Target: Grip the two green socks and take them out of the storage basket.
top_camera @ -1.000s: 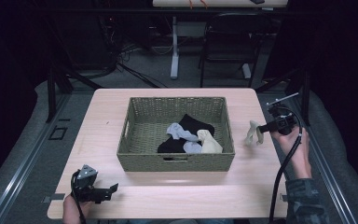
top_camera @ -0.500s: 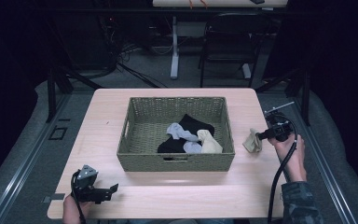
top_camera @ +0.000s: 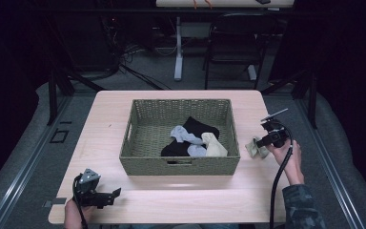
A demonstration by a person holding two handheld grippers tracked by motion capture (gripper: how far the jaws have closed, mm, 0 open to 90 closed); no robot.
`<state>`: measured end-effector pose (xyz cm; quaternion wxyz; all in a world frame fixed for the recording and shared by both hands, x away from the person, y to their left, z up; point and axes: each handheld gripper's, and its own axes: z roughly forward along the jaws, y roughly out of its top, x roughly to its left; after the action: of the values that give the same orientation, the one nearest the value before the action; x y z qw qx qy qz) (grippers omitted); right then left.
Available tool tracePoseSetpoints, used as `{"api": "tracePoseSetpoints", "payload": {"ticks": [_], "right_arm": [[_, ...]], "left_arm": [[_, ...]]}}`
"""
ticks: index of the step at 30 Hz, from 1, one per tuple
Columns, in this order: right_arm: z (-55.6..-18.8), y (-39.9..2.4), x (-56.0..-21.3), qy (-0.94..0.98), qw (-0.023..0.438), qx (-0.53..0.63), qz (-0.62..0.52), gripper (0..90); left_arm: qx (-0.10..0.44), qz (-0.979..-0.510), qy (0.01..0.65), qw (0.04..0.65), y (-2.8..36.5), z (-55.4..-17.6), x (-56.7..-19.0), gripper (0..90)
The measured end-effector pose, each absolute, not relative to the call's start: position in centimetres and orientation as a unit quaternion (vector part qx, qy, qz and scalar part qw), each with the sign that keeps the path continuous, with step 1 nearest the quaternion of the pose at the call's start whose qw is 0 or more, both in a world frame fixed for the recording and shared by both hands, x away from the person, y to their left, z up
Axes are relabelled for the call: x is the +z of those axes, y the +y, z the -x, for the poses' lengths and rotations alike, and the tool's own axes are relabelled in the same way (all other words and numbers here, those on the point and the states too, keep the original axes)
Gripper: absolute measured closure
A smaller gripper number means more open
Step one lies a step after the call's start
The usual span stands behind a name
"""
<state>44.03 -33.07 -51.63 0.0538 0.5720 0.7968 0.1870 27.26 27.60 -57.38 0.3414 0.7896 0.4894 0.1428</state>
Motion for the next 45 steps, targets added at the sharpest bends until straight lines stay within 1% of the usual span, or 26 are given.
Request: {"api": "tracePoseSetpoints", "payload": {"ticks": [1, 3, 5, 6, 7, 8, 9, 10, 11, 14, 17, 18, 20, 21, 22, 30, 37, 41, 42, 44, 45], "right_arm": [[-44.0, -33.1, -51.6, 0.797, 0.054, 0.187, -0.572, 88.9], [-44.3, -33.0, -52.3, 0.8, 0.037, 0.188, -0.569, 87.7], [-44.4, -32.9, -52.6, 0.798, 0.038, 0.19, -0.571, 83.8], [-44.4, -32.9, -52.7, 0.797, 0.038, 0.19, -0.572, 79.9], [-44.4, -32.9, -52.7, 0.797, 0.038, 0.19, -0.572, 79.9], [-44.4, -32.9, -52.6, 0.797, 0.035, 0.193, -0.572, 70.9], [-44.4, -32.9, -52.4, 0.797, 0.037, 0.195, -0.571, 66.7], [-44.3, -33.0, -52.1, 0.8, 0.034, 0.197, -0.566, 59.8], [-44.3, -33.0, -52.1, 0.8, 0.034, 0.197, -0.566, 59.8], [-43.9, -33.2, -51.0, 0.794, 0.037, 0.222, -0.565, 44.8], [-43.4, -33.3, -49.9, 0.795, 0.035, 0.241, -0.556, 34.7], [-43.0, -33.3, -49.2, 0.791, 0.036, 0.257, -0.554, 29.6], [-42.7, -33.1, -48.5, 0.792, 0.036, 0.264, -0.549, 24.0], [-42.7, -33.1, -48.5, 0.792, 0.036, 0.264, -0.549, 24.0], [-42.5, -32.9, -47.8, 0.794, 0.036, 0.268, -0.545, 18.9], [-41.9, -31.6, -44.8, 0.809, 0.048, 0.272, -0.519, 7.9], [-42.3, -29.8, -41.3, 0.822, 0.065, 0.276, -0.494, 3.3], [-42.7, -28.7, -40.1, 0.831, 0.057, 0.284, -0.476, 0.5], [-43.3, -27.8, -39.4, 0.838, 0.037, 0.296, -0.458, 0.1], [-43.6, -27.0, -38.9, 0.842, 0.045, 0.289, -0.454, 0.0], [-43.9, -26.6, -38.6, 0.844, 0.041, 0.291, -0.45, 0.0]], "left_arm": [[0.143, -0.79, 0.489, 0.341, 27.6, -27.3, -57.4, 0.0], [0.143, -0.79, 0.489, 0.342, 27.6, -27.3, -57.4, 0.0], [0.143, -0.79, 0.489, 0.342, 27.6, -27.3, -57.4, 0.0], [0.143, -0.79, 0.489, 0.341, 27.6, -27.3, -57.4, 0.0], [0.143, -0.79, 0.489, 0.341, 27.6, -27.3, -57.4, 0.0], [0.143, -0.79, 0.49, 0.341, 27.6, -27.2, -57.4, 0.0], [0.144, -0.79, 0.489, 0.341, 27.6, -27.2, -57.4, 0.0], [0.144, -0.79, 0.49, 0.34, 27.6, -27.2, -57.4, 0.0], [0.144, -0.79, 0.49, 0.34, 27.6, -27.2, -57.4, 0.0], [0.143, -0.789, 0.491, 0.341, 27.6, -27.2, -57.4, 0.0], [0.143, -0.789, 0.491, 0.341, 27.6, -27.2, -57.4, 0.0], [0.143, -0.789, 0.491, 0.341, 27.6, -27.3, -57.4, 0.0], [0.144, -0.789, 0.491, 0.341, 27.6, -27.3, -57.4, 0.0], [0.144, -0.789, 0.491, 0.34, 27.6, -27.2, -57.4, 0.0], [0.145, -0.789, 0.491, 0.34, 27.7, -27.3, -57.4, 0.0], [0.144, -0.789, 0.492, 0.339, 27.6, -27.3, -57.4, 0.0], [0.146, -0.788, 0.492, 0.339, 27.6, -27.3, -57.4, 0.0], [0.146, -0.788, 0.492, 0.339, 27.6, -27.3, -57.4, 0.0], [0.146, -0.788, 0.492, 0.339, 27.6, -27.3, -57.4, 0.0], [0.144, -0.788, 0.493, 0.339, 27.6, -27.3, -57.4, 0.0], [0.147, -0.788, 0.492, 0.339, 27.7, -27.3, -57.4, 0.0]]}}
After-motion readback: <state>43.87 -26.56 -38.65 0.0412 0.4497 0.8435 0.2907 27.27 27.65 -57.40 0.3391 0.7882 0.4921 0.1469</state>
